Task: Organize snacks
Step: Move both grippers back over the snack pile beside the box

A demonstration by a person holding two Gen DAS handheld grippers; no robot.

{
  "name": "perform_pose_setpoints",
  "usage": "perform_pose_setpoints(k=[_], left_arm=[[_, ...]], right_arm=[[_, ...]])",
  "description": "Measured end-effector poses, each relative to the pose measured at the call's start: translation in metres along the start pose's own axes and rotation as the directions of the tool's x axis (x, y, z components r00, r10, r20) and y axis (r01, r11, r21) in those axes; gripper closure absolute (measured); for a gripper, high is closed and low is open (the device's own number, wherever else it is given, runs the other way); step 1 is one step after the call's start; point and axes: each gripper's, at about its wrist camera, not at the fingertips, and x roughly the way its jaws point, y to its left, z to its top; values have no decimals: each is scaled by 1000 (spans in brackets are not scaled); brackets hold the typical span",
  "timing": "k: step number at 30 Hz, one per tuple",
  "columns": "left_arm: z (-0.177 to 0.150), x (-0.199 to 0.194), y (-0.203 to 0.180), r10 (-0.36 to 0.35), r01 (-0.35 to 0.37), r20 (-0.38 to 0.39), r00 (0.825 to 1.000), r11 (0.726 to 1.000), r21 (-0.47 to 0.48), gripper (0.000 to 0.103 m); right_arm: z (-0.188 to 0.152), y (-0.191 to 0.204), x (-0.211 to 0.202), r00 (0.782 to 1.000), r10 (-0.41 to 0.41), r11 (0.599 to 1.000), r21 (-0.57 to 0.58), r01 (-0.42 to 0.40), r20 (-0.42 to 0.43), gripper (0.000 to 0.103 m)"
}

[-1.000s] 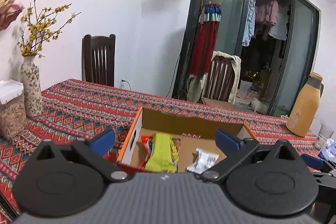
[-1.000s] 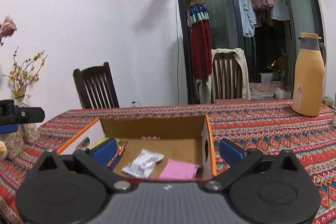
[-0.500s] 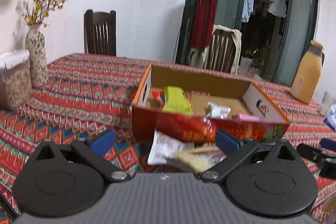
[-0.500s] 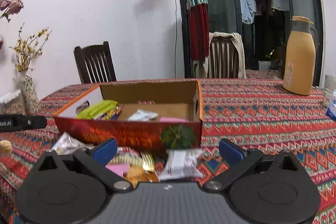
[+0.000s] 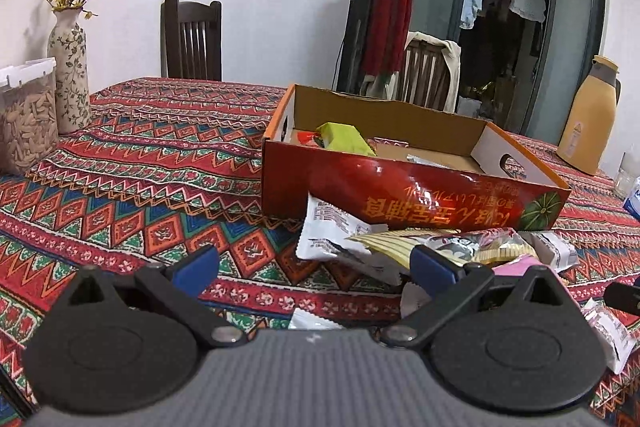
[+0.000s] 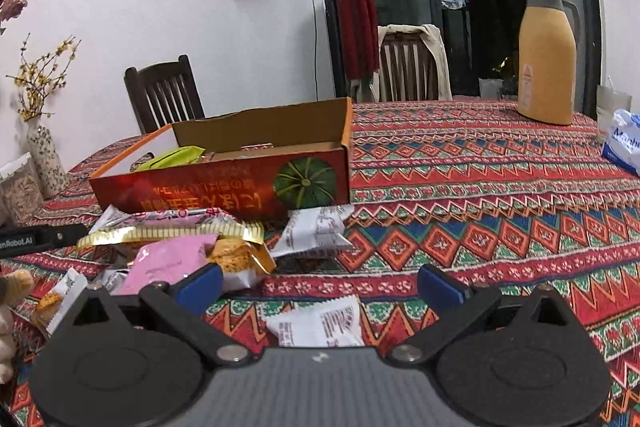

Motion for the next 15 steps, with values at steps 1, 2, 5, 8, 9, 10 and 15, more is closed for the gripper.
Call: perform_pose_setpoints(k=[1,2,5,8,9,10,15], left_arm=[[0,0,0,1,-1,3,1000,1000,-1,0],[0,0,0,0,0,5,1000,1000,-4,0],[0,0,2,-7,7,4,1000,1000,-17,0],[1,0,4,-11,11,-1,1000,1000,-28,0],[1,0,4,-12,12,0,1000,999,-29,0],[1,0,4,-12,12,1,1000,1000,-29,0],[0,-1,4,-10,10,5,1000,999,-31,0]], right_arm=[[0,-1,0,1000,-2,1000,6,2,-1,0],[0,-2,1,1000,-4,1000,8,4,-2,0],[0,-3,2,1000,-18,1000,6,18,-11,0],[-2,-3,3,999,-27,1000,-9,26,-36,0],[-4,-2,4,998,-31,999,-20,30,-47,0],[-6,0,5,998,-35,999,-30,34,-59,0],[-12,0,13,991,-58,998,-45,53,-117,0]])
